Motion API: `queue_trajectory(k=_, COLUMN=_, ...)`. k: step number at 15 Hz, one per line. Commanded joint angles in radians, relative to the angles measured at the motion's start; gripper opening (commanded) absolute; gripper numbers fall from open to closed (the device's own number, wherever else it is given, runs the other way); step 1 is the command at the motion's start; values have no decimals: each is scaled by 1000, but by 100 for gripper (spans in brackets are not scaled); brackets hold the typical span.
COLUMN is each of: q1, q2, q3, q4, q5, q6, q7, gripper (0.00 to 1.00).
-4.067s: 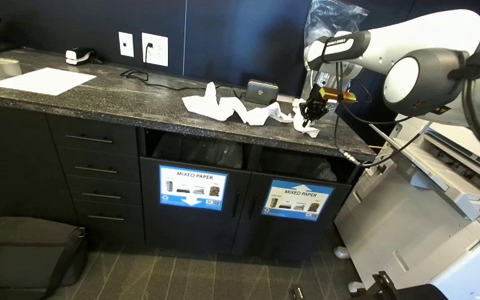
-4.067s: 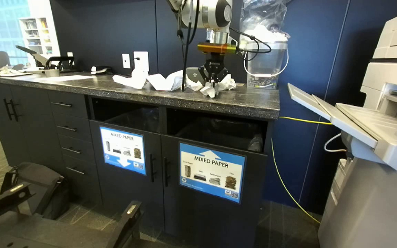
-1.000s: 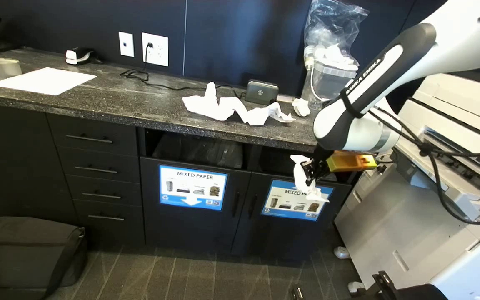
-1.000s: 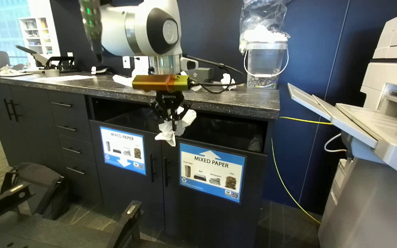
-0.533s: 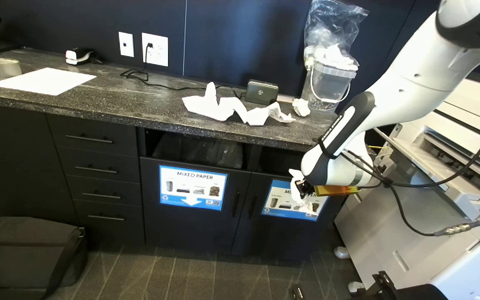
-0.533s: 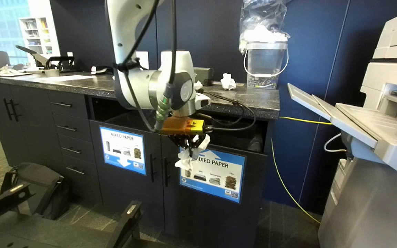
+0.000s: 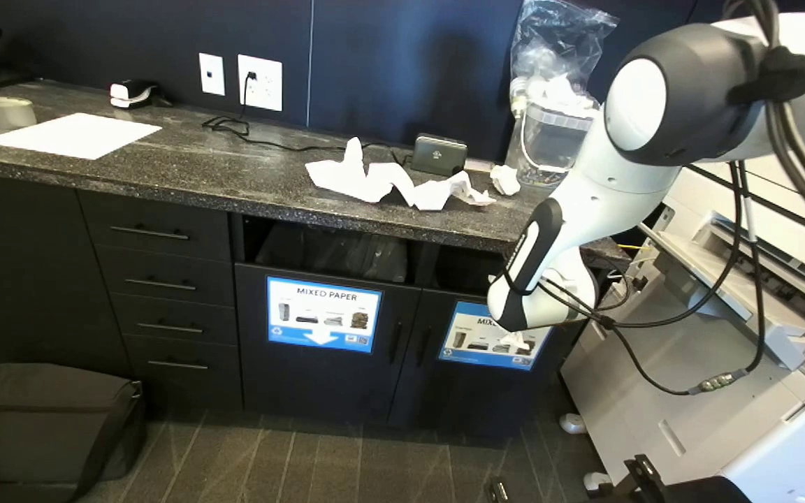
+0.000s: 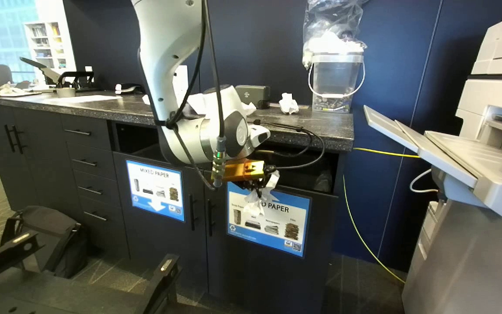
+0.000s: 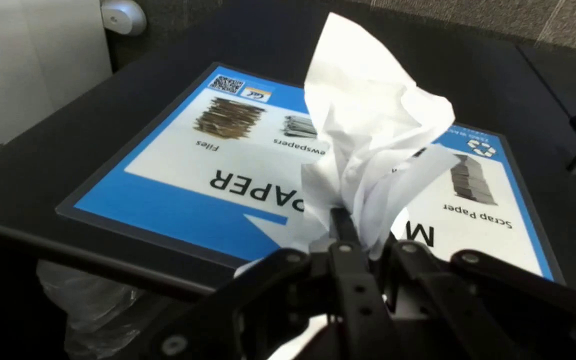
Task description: Put the tissues inside the rubbish bin.
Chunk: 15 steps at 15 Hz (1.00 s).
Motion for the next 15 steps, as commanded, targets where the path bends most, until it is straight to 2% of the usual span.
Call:
queue_trajectory(k=1, q1=156, q2=111, q3=-117, q4=45, q5=91, q6=106, q7=66, gripper=11)
queue_trajectory(k=4, q1=269, q2=187, q3=-187, q4=32, q5=204, q6=205, q7=79, gripper=12)
queue_trajectory(k=7, q1=353, q2=256, q3=-221, q4=32, q5=342, q6=254, q7=69, gripper=11)
queue_trajectory(k=12, q1=422, q2=337, q3=-218, q4=31, q5=538, q6=379, q7=42, gripper=12)
queue_trajectory(k=15, q1=411, q2=335, q3=-182, q4=1, q5=605, q6=495, q7=6, gripper=11)
